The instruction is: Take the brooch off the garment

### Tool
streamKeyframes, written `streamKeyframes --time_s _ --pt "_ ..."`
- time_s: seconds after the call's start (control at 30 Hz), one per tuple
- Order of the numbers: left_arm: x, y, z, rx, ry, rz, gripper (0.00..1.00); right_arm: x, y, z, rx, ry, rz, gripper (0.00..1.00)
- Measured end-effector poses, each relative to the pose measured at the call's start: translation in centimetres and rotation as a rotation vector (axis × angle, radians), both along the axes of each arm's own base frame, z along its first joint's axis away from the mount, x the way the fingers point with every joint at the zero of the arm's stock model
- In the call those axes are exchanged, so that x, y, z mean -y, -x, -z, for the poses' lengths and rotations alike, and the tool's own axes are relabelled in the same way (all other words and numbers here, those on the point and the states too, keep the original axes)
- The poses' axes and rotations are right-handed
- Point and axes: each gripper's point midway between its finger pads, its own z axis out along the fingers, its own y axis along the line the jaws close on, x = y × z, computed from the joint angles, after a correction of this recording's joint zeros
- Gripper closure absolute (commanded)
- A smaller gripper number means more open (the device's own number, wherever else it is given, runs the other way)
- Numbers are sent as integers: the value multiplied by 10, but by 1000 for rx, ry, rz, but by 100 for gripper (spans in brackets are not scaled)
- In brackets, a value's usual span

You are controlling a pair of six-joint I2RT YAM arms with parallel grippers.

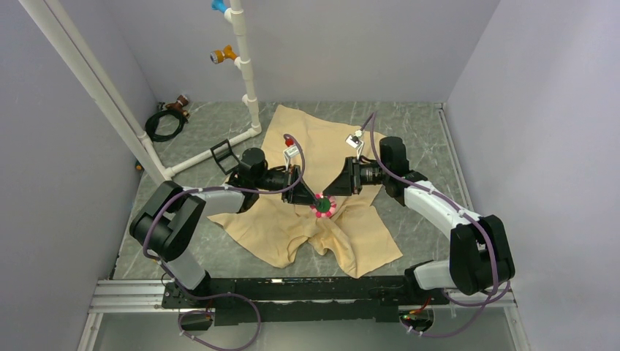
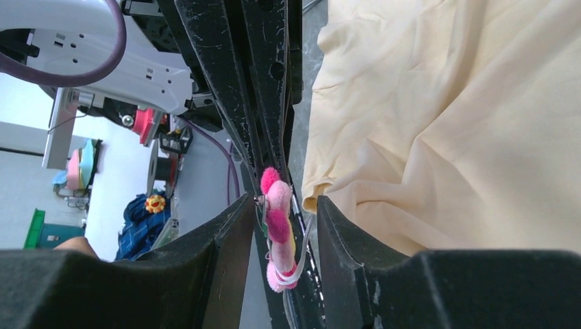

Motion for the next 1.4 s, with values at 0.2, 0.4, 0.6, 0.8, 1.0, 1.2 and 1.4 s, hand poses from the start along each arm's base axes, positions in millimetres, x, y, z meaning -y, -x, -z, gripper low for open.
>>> streamKeyframes --time_s 0.2,0.4,0.6,0.8,1.0,1.2,1.4 --pt "0 0 -1 -7 0 1 100 1 0 0 -6 1 1 62" --pt "0 0 -1 -7 0 1 100 2 -2 0 -8 0 10 63" --pt "0 0 -1 -7 0 1 100 3 -2 1 -8 3 10 65" --pt "0 0 3 -5 -12 0 100 1 3 6 -9 20 -4 64" --pt "1 1 4 -8 -18 3 100 -2 8 8 -15 28 -22 59" --pt "1 0 4 0 -17 4 100 -3 10 8 -16 26 -29 52" --pt "1 0 3 0 -17 5 100 -4 12 6 -17 15 -46 48"
